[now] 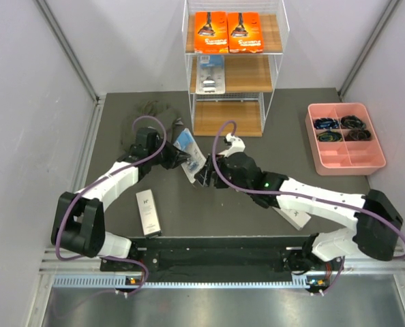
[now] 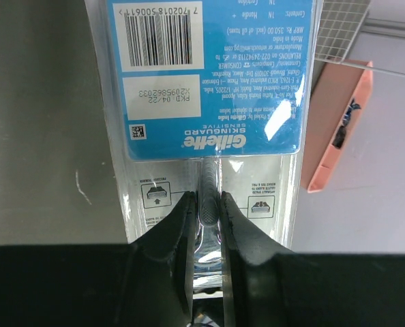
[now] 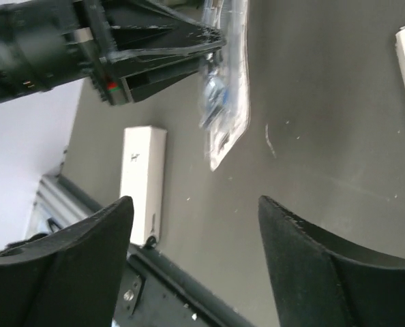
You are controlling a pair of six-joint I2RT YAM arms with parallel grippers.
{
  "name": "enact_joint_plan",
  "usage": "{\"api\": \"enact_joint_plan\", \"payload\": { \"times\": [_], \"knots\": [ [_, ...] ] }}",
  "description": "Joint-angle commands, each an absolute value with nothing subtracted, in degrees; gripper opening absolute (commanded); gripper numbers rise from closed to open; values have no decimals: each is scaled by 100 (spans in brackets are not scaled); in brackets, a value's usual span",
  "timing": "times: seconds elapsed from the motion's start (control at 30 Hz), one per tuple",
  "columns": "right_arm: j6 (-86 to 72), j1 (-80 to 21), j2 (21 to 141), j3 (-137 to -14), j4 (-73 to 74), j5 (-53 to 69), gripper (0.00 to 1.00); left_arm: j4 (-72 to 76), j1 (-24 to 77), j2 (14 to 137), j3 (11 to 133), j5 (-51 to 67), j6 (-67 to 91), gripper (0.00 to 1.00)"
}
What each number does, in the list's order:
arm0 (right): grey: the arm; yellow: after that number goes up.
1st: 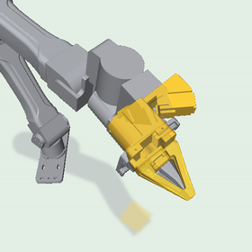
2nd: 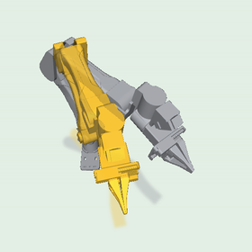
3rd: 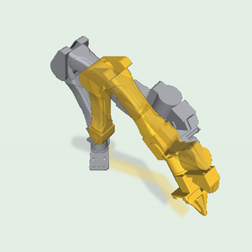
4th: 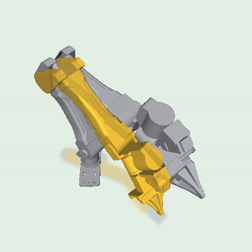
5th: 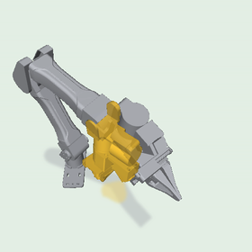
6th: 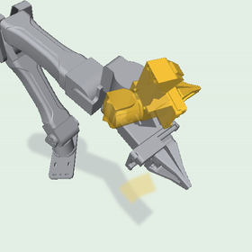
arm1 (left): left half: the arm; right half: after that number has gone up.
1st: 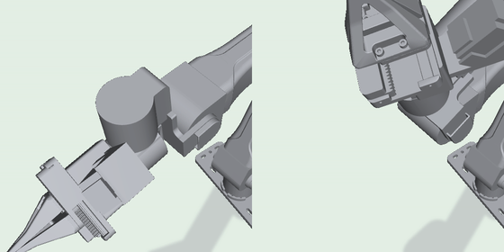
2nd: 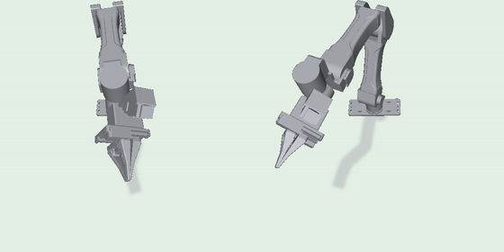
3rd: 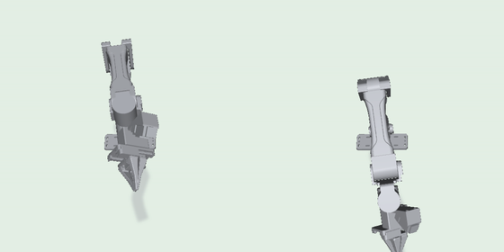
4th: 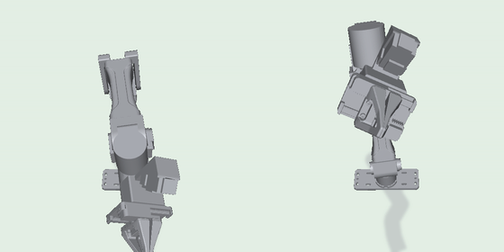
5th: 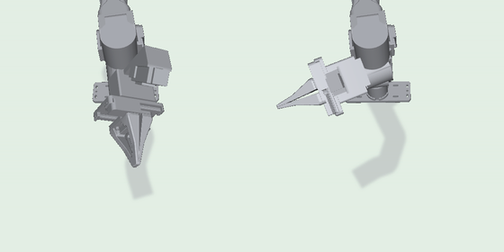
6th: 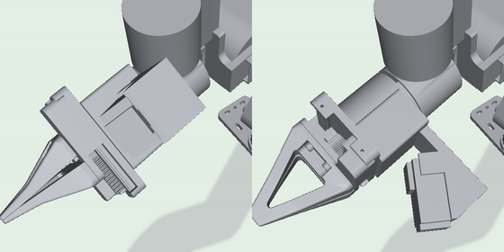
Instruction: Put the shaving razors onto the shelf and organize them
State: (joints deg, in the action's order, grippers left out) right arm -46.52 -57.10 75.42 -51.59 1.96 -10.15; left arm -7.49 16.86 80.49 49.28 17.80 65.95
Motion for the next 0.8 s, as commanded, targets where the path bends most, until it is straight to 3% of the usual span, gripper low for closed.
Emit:
{"api": "enact_joint_plan", "payload": {
  "times": [0.0,0.13,0.37,0.57,0.7,0.77],
  "knots": [
    [-4386,-5809,7892,-5581,-316,-1380,70,-44,1582,7744,4799,2399,7039,0],
    [-4386,-5801,8173,-5687,-386,-1520,55,429,1521,7717,4633,2688,7250,0],
    [-4254,-5801,8489,-5915,-607,-1512,47,668,1512,7656,4430,2971,7541,0],
    [-4280,-5792,8709,-5994,-650,-1547,23,861,1512,7541,4236,3014,7708,0],
    [-4359,-5801,8771,-6012,-519,-1617,0,931,1512,7532,4219,3023,7743,0],
    [-4386,-5801,8771,-5994,-413,-1661,0,975,1512,7524,4201,3032,7796,0]
  ]
}}
